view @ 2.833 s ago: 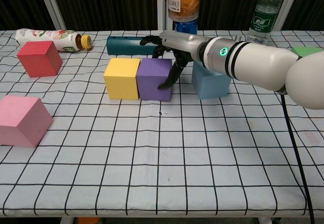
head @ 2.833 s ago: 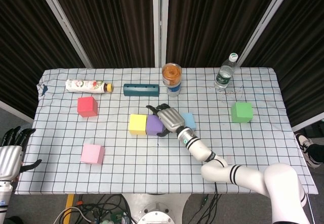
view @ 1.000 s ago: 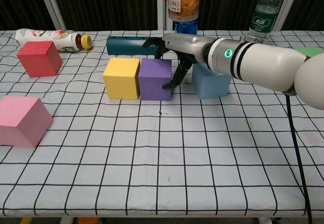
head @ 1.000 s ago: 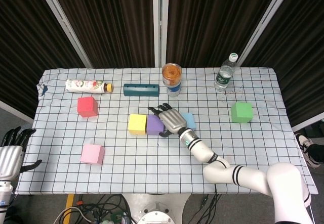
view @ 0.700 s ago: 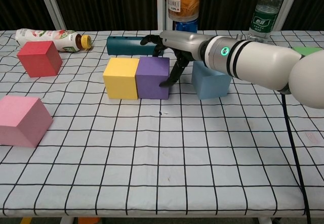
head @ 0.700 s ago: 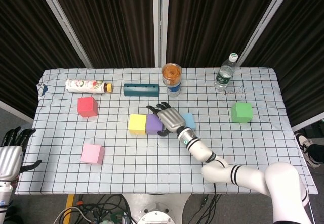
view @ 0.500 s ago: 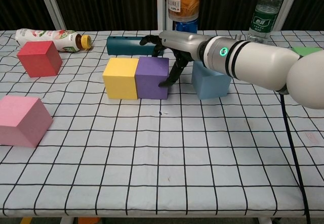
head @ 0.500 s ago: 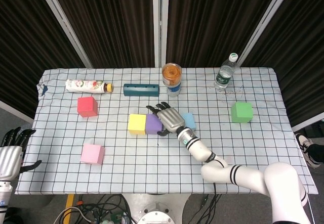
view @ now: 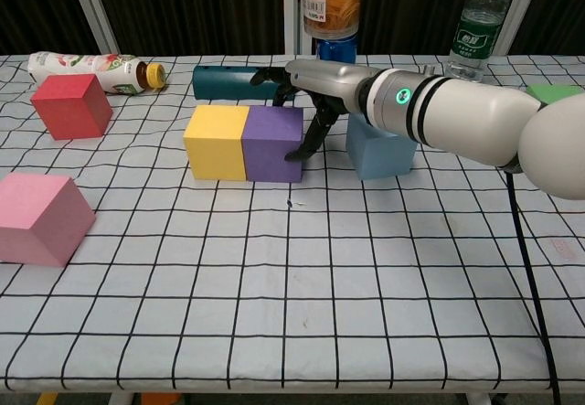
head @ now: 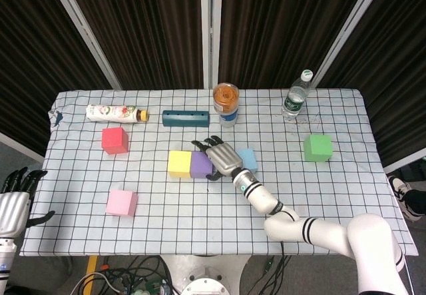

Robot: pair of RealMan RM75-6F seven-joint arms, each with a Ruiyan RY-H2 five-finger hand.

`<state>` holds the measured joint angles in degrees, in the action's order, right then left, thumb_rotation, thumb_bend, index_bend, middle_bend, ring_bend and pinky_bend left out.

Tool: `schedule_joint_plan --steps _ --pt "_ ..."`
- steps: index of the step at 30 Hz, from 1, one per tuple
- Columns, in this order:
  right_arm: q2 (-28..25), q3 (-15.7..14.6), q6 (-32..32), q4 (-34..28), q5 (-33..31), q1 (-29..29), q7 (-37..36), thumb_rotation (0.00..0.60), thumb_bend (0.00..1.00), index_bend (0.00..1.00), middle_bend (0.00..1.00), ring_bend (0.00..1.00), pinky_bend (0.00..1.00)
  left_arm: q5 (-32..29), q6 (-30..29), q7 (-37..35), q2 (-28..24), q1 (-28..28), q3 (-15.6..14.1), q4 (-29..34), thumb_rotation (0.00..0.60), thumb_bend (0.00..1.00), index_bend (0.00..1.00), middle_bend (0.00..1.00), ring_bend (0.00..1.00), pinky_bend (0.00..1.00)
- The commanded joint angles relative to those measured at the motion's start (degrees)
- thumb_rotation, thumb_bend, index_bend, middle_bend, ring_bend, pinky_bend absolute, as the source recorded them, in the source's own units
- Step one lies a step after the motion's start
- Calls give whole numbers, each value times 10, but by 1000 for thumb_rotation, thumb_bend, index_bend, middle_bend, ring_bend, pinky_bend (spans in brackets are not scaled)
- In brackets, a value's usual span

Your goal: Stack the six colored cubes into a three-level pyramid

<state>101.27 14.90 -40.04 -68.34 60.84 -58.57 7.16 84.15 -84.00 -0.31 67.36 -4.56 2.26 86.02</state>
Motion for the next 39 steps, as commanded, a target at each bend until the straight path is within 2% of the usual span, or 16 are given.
schedule_joint_plan --steps 1,14,21,25,28,35,39 --pt "1 1 4 2 -3 -2 -1 600 154 0 330 78 0 0 0 0 0 0 0 0 600 0 152 138 46 81" --pt "3 2 8 6 -8 -6 2 600 152 0 297 75 0 -1 -1 -3 1 1 0 -2 600 0 152 138 46 81" --pt "-5 0 9 -6 -8 -3 0 600 152 0 172 23 0 1 -3 -1 1 2 0 -1 600 0 152 138 46 81" --pt "-17 0 0 -24 -6 3 -1 600 153 0 142 18 0 2 -4 2 0 2 0 2 600 0 152 138 46 81" --pt "-47 -3 -16 -62 0 17 2 600 152 0 126 7 0 5 -5 4 -1 1 0 4 600 0 152 138 46 81" --pt "-188 -16 -96 -207 34 99 -21 600 153 0 160 7 0 14 -11 5 -3 -3 2 7 600 0 152 138 46 81" --pt "-244 -32 -112 -239 61 135 -55 600 153 0 183 7 0 16 -9 10 -4 -6 2 11 600 0 152 138 46 81"
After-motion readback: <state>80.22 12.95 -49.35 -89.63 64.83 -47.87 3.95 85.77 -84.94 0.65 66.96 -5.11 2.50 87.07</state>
